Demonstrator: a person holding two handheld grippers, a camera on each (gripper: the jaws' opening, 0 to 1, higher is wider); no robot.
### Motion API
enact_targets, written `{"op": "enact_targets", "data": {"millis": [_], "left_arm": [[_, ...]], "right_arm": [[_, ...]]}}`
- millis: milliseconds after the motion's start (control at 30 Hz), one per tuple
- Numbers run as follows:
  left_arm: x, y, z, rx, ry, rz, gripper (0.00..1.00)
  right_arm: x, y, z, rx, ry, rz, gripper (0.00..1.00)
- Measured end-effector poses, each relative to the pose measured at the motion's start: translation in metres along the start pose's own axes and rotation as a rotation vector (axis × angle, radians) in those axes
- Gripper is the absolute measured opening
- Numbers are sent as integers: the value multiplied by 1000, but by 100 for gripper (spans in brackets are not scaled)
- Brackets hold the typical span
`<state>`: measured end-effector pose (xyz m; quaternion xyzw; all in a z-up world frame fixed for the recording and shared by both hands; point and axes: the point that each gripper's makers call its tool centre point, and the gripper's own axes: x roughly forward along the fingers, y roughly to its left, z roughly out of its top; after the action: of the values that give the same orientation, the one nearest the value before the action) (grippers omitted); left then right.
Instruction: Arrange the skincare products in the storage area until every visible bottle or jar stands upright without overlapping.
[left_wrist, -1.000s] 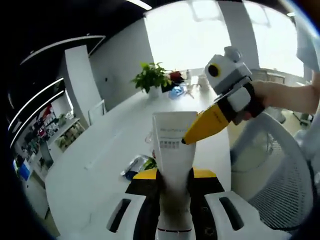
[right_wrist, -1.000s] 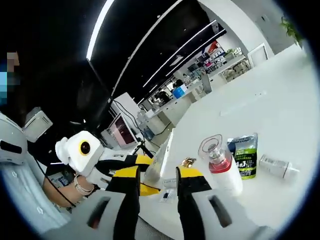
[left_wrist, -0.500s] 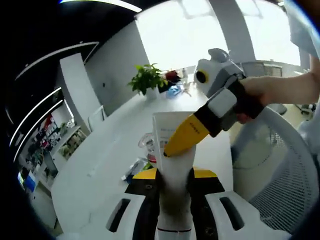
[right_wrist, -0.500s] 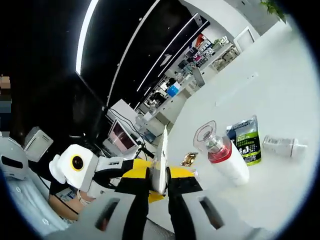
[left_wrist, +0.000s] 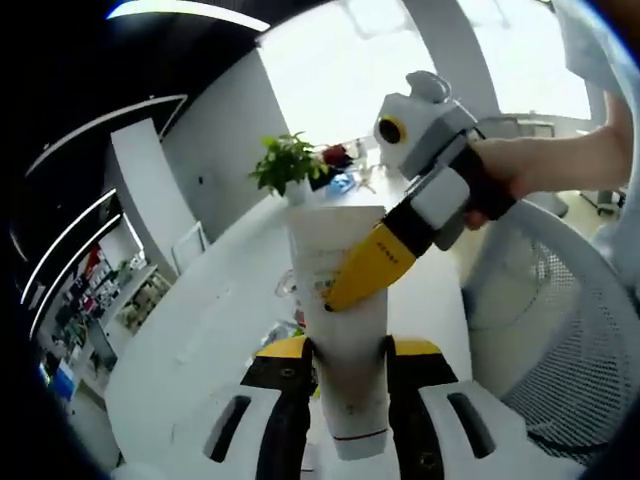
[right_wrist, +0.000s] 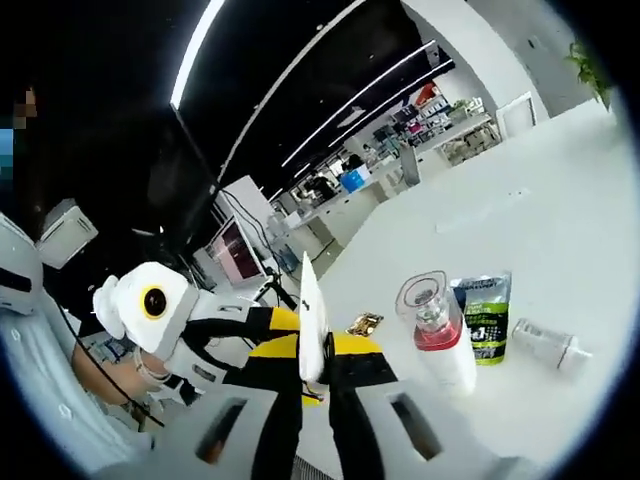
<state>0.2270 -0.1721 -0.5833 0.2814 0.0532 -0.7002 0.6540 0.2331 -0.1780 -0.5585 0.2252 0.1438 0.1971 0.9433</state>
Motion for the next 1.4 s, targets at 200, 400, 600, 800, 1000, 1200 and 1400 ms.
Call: {"op": "enact_targets", "data": {"millis": [200,400,600,800,1000,1200,1400], "left_arm": [[-1,-3,0,-68,-28,-84,26],[1,-11,-10,-75,17,-158,24],[5,-17,-21,-95,44,-201,23],[5,-23,-28,-114,53,-227,21],[8,-26,-34,-146,69,-234,19],[10,-26,-41,-189,90,-233,17],[12,-26,-46,-211,96,-227,13]], "right_arm": [[1,11,-1,-159,72,66,6],[4,12,-9,-366,202,134,6],[10,26,-15,-469,273,217,6],[11,35,-20,-556,346,309,6],[15,36,-27,-617,422,381,6],[20,32,-33,-655,483,426,7],[24,25,-35,-669,566,447,9]]}}
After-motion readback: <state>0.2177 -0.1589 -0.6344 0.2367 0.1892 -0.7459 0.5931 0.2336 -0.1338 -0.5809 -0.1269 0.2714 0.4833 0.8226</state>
